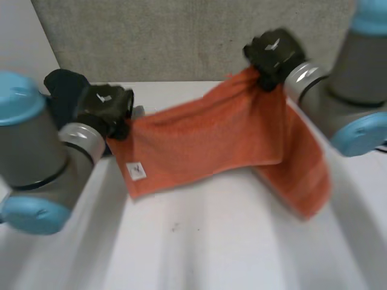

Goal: Fold the laundry.

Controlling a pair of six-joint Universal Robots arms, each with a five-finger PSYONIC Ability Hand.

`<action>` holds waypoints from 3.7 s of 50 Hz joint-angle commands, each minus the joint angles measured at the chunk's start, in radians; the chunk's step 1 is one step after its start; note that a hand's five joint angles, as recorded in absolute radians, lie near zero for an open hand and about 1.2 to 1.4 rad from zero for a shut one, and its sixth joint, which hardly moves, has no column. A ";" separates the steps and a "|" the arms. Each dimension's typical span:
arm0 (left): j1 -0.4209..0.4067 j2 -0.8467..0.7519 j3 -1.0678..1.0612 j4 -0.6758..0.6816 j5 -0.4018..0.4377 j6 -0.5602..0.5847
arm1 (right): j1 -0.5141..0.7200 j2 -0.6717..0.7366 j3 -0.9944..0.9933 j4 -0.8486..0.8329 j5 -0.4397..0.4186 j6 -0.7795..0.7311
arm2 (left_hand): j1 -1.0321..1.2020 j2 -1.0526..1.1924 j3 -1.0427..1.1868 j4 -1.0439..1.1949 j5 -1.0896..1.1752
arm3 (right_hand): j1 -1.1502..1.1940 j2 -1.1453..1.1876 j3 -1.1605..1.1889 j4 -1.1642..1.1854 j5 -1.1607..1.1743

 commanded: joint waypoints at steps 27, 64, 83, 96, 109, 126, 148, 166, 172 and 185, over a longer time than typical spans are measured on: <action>-0.032 -0.008 -0.282 0.012 -0.029 0.013 | -0.091 -0.230 0.637 0.103 0.131 0.002 | -0.645 -0.742 -0.738 -0.744 -0.684 | -0.636 -0.865 -0.870 -0.879 -0.837; 0.068 -0.282 -0.122 0.158 -0.022 0.179 | -0.136 -0.094 0.913 -0.382 0.025 -0.084 | -0.736 -0.833 -0.829 -0.835 -0.775 | 0.451 0.222 0.217 0.208 0.250; 0.074 -0.351 -0.041 0.159 0.023 0.177 | -0.239 -0.140 0.905 -0.366 0.028 -0.085 | -0.659 -0.757 -0.753 -0.759 -0.699 | 0.452 0.223 0.218 0.209 0.251; 0.072 -0.388 -0.001 0.159 0.063 0.179 | -0.239 -0.142 0.912 -0.362 0.025 -0.088 | -0.419 -0.517 -0.513 -0.519 -0.459 | 0.452 0.223 0.218 0.209 0.251; 0.068 -0.402 0.024 0.147 0.067 0.197 | -0.243 -0.151 0.870 -0.264 0.022 -0.091 | 0.298 0.200 0.204 0.198 0.258 | 0.452 0.223 0.218 0.209 0.251; 0.115 0.366 -0.030 0.058 0.062 0.101 | -0.305 -0.473 0.326 0.246 0.013 -0.117 | 0.298 0.200 0.204 0.198 0.258 | 0.452 0.223 0.218 0.209 0.251; 0.201 -0.014 0.096 0.001 0.057 0.059 | -0.338 -0.153 0.108 0.372 0.002 -0.190 | 0.298 0.200 0.204 0.198 0.258 | 0.452 0.223 0.218 0.209 0.251; 0.125 0.006 0.139 0.010 0.053 0.059 | -0.335 -0.336 0.614 0.205 -0.133 0.137 | 0.298 0.200 0.204 0.198 0.258 | -0.565 -0.795 -0.800 -0.809 -0.766; 0.126 0.021 0.154 0.013 0.053 0.056 | -0.309 -0.445 0.816 0.100 -0.170 0.168 | 0.298 0.200 0.204 0.198 0.258 | -0.556 -0.786 -0.791 -0.800 -0.757; 0.106 0.003 0.145 0.013 0.053 0.005 | -0.260 -0.447 1.148 -0.150 -0.170 0.082 | 0.298 0.200 0.204 0.198 0.258 | -0.507 -0.736 -0.741 -0.750 -0.708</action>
